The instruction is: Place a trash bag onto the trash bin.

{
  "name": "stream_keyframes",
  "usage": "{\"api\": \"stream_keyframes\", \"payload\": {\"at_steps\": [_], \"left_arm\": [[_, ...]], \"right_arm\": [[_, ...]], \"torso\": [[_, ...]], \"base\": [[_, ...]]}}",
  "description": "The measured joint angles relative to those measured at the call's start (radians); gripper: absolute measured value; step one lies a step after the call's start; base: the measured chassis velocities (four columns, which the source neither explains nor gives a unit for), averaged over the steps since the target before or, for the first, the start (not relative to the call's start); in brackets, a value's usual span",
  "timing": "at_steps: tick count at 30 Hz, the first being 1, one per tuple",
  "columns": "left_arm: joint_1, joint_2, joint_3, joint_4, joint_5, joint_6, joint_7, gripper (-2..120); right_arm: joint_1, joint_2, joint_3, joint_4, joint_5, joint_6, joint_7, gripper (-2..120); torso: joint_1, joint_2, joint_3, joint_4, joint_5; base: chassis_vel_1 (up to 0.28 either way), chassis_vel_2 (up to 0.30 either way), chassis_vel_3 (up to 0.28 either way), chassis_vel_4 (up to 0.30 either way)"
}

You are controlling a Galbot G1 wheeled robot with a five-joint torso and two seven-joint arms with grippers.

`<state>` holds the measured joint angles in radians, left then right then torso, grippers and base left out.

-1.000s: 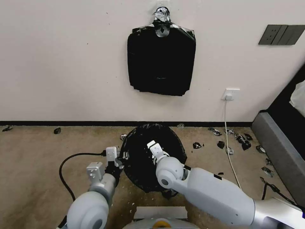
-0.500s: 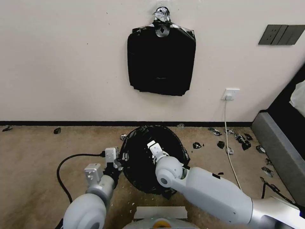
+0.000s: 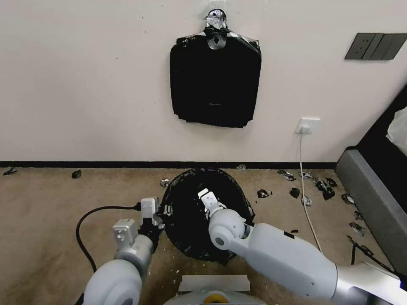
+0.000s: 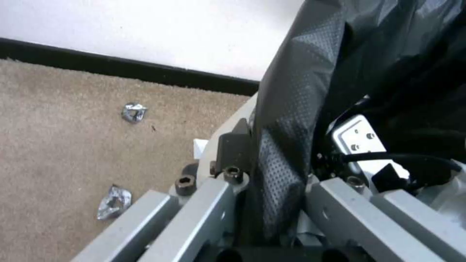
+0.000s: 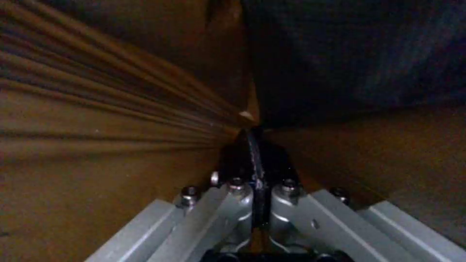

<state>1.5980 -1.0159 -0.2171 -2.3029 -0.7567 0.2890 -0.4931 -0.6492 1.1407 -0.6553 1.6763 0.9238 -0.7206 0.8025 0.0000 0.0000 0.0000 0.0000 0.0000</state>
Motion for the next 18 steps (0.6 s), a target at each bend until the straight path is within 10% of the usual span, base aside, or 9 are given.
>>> {"api": "stream_keyframes", "payload": {"at_steps": [18], "left_arm": [[-0.05, -0.025, 0.026, 0.079, -0.02, 0.021, -0.019, 3]], "right_arm": [[0.004, -0.104, 0.009, 0.247, 0.129, 0.0, 0.038, 7]], "torso": [[0.0, 0.0, 0.0, 0.0, 0.0002]], "base": [[0.0, 0.0, 0.0, 0.0]]}}
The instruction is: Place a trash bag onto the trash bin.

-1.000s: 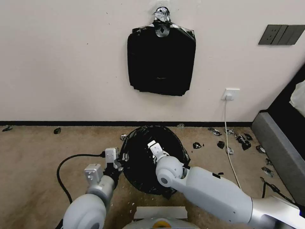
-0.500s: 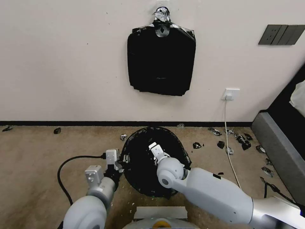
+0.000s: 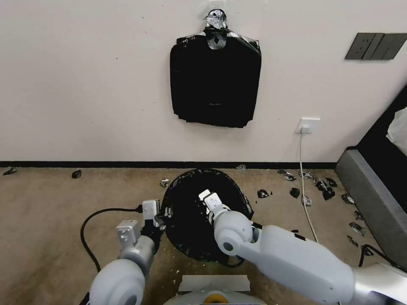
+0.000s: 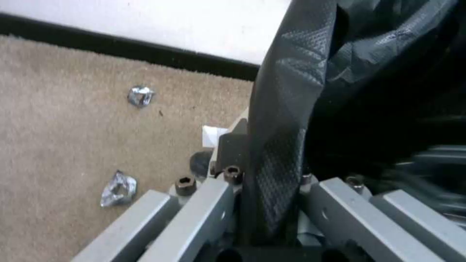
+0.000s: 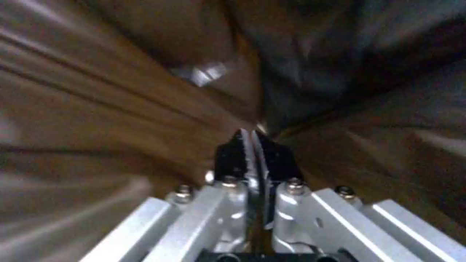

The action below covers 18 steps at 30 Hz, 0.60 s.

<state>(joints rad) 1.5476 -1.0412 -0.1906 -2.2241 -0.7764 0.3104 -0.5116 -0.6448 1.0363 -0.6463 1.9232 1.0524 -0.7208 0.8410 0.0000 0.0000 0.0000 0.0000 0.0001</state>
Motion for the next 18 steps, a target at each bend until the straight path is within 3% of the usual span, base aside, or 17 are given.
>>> {"api": "stream_keyframes", "payload": {"at_steps": [4, 10, 12, 13, 18], "left_arm": [[-0.052, -0.034, 0.026, 0.05, -0.093, 0.04, -0.087, 3], [-0.092, -0.054, 0.04, 0.089, -0.18, 0.085, -0.182, 3], [-0.093, -0.054, 0.04, 0.089, -0.183, 0.086, -0.184, 3], [-0.128, -0.06, 0.05, 0.118, -0.252, 0.106, -0.231, 3], [-0.186, -0.068, 0.061, 0.161, -0.356, 0.145, -0.281, 3]], "right_arm": [[-0.017, -0.097, 0.036, 0.155, 0.054, 0.0, -0.01, 26], [-0.078, -0.19, 0.115, 0.25, 0.059, 0.0, -0.069, 45], [-0.079, -0.192, 0.117, 0.251, 0.059, 0.0, -0.071, 46], [-0.112, -0.244, 0.159, 0.291, 0.041, 0.0, -0.125, 59], [-0.137, -0.276, 0.185, 0.307, 0.015, 0.001, -0.165, 72]], "torso": [[0.0, 0.0, 0.0, 0.0, 0.0001], [0.0, 0.0, 0.0, -0.0002, 0.0], [0.0, 0.0, 0.0, -0.0002, 0.0001], [0.0, 0.0, 0.0, 0.0, -0.0001], [0.0, 0.0, 0.0, -0.0002, -0.0001]], "base": [[0.0, 0.0, 0.0, 0.0], [0.0, 0.0, 0.0, 0.0], [0.0, 0.0, 0.0, 0.0], [0.0, 0.0, 0.0, 0.0], [0.0, 0.0, 0.0, 0.0]]}}
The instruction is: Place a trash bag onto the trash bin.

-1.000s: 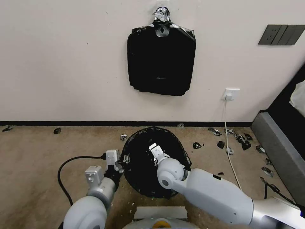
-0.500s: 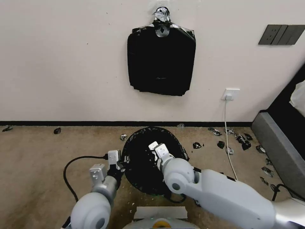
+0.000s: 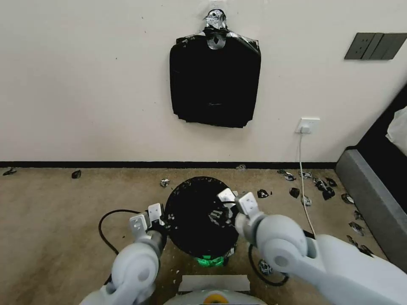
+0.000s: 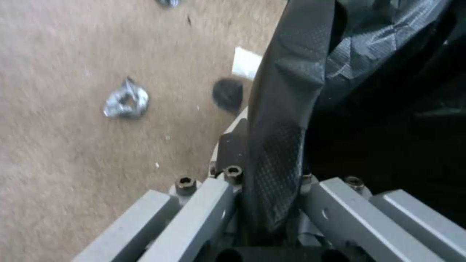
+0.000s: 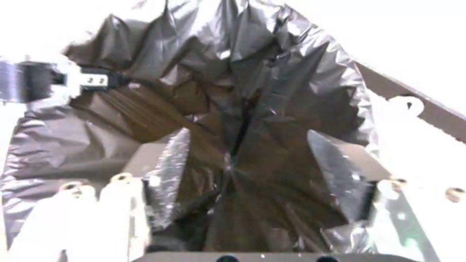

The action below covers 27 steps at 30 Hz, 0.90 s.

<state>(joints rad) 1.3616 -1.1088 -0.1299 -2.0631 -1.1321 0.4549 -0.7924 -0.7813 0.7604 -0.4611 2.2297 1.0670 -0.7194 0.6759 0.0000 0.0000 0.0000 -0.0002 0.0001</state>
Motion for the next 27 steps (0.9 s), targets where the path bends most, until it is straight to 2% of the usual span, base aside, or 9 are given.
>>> {"api": "stream_keyframes", "payload": {"at_steps": [2, 5, 7, 8, 12, 16, 20, 25, 27], "left_arm": [[-0.027, 0.0, 0.001, 0.018, -0.037, 0.018, -0.011, 3], [-0.043, 0.003, 0.001, 0.027, -0.058, 0.031, -0.012, 3], [-0.048, 0.005, 0.003, 0.029, -0.063, 0.036, -0.011, 11], [-0.048, 0.005, 0.003, 0.029, -0.063, 0.036, -0.011, 11], [-0.047, 0.009, 0.004, 0.025, -0.05, 0.039, 0.015, 29], [-0.045, 0.012, 0.001, 0.013, -0.035, 0.035, 0.04, 38], [-0.042, 0.029, -0.002, -0.007, 0.011, 0.002, 0.095, 60], [-0.025, 0.034, -0.014, -0.017, 0.099, -0.042, 0.169, 74], [0.008, 0.036, -0.034, -0.029, 0.212, -0.094, 0.259, 83]], "right_arm": [[-0.01, -0.003, 0.012, 0.001, -0.002, 0.003, -0.006, 84], [-0.012, -0.001, 0.02, 0.001, -0.002, 0.005, -0.008, 92], [-0.007, 0.001, 0.021, 0.0, -0.002, 0.006, -0.008, 99], [-0.007, 0.001, 0.021, 0.0, -0.002, 0.006, -0.008, 99], [-0.003, 0.004, 0.032, -0.004, -0.002, 0.006, -0.009, 100], [-0.008, 0.004, 0.038, -0.004, -0.002, 0.007, -0.01, 100], [-0.018, 0.003, 0.064, -0.002, -0.003, 0.009, -0.01, 100], [-0.034, 0.005, 0.092, -0.002, -0.012, 0.03, -0.022, 100], [-0.065, 0.01, 0.122, -0.004, -0.058, 0.069, -0.06, 100]], "torso": [[0.0, 0.0, 0.0, 0.0001, 0.0005], [0.0, 0.0, 0.0, 0.0002, 0.0003], [0.0, 0.0, 0.0, 0.0002, 0.0003], [0.0, 0.0, 0.0, 0.0002, 0.0003], [0.0, 0.0, 0.0, 0.0002, -0.0001], [0.0, 0.0, 0.0, 0.0001, -0.0002], [0.0, 0.0, 0.0, 0.0002, -0.0001], [0.0, 0.0, 0.0, 0.0002, -0.0003], [0.0, 0.0, 0.0, 0.0002, -0.0003]], "base": [[0.0, 0.0, 0.0, 0.0], [0.0, 0.0, 0.0, 0.0], [0.0, 0.0, 0.0, 0.0], [0.0, 0.0, 0.0, 0.0], [0.0, 0.0, 0.0, 0.0], [0.0, 0.0, 0.0, 0.0], [0.0, 0.0, 0.0, 0.0], [0.0, 0.0, 0.0, 0.0], [0.0, 0.0, 0.0, 0.0]]}}
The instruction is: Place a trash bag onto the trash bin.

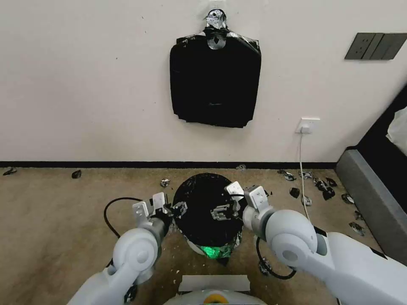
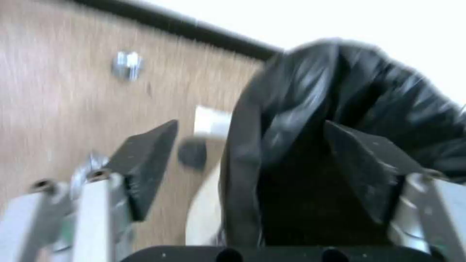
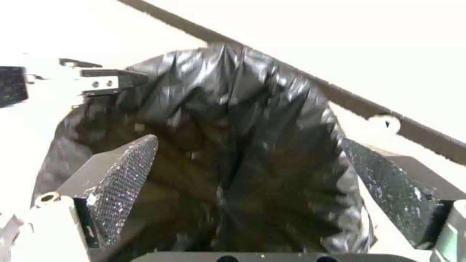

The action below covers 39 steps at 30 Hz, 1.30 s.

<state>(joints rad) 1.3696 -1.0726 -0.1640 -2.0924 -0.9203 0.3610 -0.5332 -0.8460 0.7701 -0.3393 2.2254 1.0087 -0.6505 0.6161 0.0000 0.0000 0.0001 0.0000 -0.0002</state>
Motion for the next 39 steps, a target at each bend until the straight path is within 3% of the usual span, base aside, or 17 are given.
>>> {"api": "stream_keyframes", "payload": {"at_steps": [1, 2, 6, 9, 13, 18, 25, 26, 30, 39], "left_arm": [[0.022, 0.0, -0.014, -0.008, 0.064, -0.036, 0.043, 88], [0.022, 0.0, -0.014, -0.008, 0.064, -0.036, 0.043, 88], [0.156, -0.035, -0.132, -0.03, 0.317, -0.194, 0.178, 99], [0.19, -0.053, -0.169, -0.037, 0.348, -0.219, 0.196, 100], [0.335, -0.132, -0.317, -0.074, 0.516, -0.335, 0.269, 100], [0.416, -0.188, -0.385, -0.094, 0.621, -0.42, 0.319, 100], [0.539, -0.329, -0.443, -0.114, 0.791, -0.571, 0.39, 100], [0.539, -0.329, -0.443, -0.114, 0.791, -0.571, 0.39, 100], [0.586, -0.401, -0.445, -0.098, 0.848, -0.654, 0.414, 100], [0.609, -0.386, -0.466, -0.09, 0.849, -0.694, 0.434, 100]], "right_arm": [[-0.021, 0.005, 0.018, -0.004, -0.045, 0.026, -0.025, 100], [-0.021, 0.005, 0.018, -0.004, -0.045, 0.026, -0.025, 100], [-0.168, 0.081, 0.134, -0.08, -0.371, 0.193, -0.166, 100], [-0.218, 0.118, 0.171, -0.104, -0.441, 0.242, -0.197, 100], [-0.427, 0.271, 0.353, -0.156, -0.66, 0.397, -0.293, 100], [-0.541, 0.373, 0.498, -0.165, -0.755, 0.457, -0.355, 100], [-0.8, 0.523, 0.791, -0.107, -0.869, 0.613, -0.459, 100], [-0.8, 0.523, 0.791, -0.107, -0.869, 0.613, -0.459, 100], [-0.935, 0.61, 0.85, -0.081, -0.943, 0.763, -0.505, 100], [-1.014, 0.649, 0.829, -0.099, -1.013, 0.864, -0.511, 100]], "torso": [[0.0, 0.0, 0.0, -0.0001, -0.0001], [0.0, 0.0, 0.0, -0.0001, -0.0001], [0.0, 0.0, 0.0, 0.0, 0.0001], [0.0, 0.0, 0.0, 0.0002, 0.0002], [0.0, 0.0, 0.0, 0.0, 0.0002], [0.0, 0.0, 0.0, 0.0001, 0.0003], [0.0, 0.0, 0.0, -0.0001, -0.0001], [0.0, 0.0, 0.0, -0.0001, -0.0001], [0.0, 0.0, 0.0, 0.0, 0.0], [0.0, 0.0, 0.0, -0.0001, 0.0002]], "base": [[0.0, 0.0, 0.0, 0.0], [0.0, 0.0, 0.0, 0.0], [0.0, 0.0, 0.0, 0.0], [0.0, 0.0, 0.0, 0.0], [0.0, 0.0, 0.0, 0.0], [0.0, 0.0, 0.0, 0.0], [0.0, 0.0, 0.0, 0.0], [0.0, 0.0, 0.0, 0.0], [0.0, 0.0, 0.0, 0.0], [0.0, 0.0, 0.0, 0.0]]}}
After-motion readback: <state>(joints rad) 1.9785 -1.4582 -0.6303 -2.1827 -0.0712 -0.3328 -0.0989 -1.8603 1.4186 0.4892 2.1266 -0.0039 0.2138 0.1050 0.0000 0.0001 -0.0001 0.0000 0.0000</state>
